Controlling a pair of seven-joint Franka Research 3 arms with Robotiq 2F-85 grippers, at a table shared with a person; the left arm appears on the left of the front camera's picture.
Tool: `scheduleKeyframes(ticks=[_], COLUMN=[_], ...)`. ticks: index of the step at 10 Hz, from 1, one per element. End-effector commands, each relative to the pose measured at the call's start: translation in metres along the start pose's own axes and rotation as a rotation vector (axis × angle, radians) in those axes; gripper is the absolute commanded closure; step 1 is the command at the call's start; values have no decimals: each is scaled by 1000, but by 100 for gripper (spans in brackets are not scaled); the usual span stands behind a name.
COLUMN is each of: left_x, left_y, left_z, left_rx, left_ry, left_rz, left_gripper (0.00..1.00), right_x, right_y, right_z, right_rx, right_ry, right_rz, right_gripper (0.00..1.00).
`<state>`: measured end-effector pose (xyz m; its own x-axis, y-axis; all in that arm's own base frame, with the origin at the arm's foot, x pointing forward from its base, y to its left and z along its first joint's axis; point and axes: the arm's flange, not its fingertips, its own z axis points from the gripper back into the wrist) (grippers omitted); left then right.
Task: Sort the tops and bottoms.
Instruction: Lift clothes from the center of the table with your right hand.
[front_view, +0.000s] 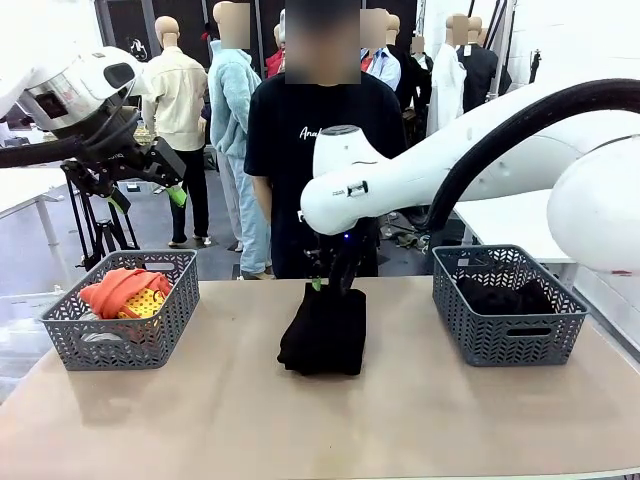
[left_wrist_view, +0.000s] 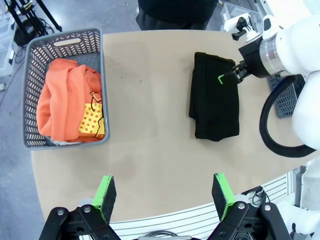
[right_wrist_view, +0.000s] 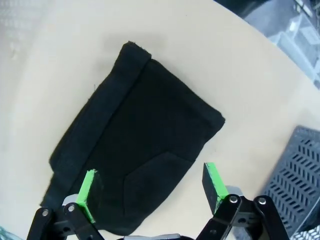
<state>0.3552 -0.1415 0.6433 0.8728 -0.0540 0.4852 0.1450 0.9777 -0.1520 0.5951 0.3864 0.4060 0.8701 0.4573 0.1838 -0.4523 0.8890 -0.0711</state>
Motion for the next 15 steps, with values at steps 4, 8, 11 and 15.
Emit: scheduleKeyframes(ticks=[4,8,11,15], left_x=[0,0,0,0], left_y=[3,3,3,3], left_z=[2,2,2,2], left_rx=[-5,-5,-5,-5], left_ry=[-1,-1,-1,-1], left_rz=[-2,-2,-2,-2], left_gripper=[0,0,0,0], right_x=[0,-19,-24,-41], right_y=[0,29,31,15], right_z=[1,-2,-9,-24], right_rx=[1,-171,-375,-49], right_ry=[0,-81,-35,71], right_rz=[10,-332,-545,-617], right_gripper=[0,0,0,0])
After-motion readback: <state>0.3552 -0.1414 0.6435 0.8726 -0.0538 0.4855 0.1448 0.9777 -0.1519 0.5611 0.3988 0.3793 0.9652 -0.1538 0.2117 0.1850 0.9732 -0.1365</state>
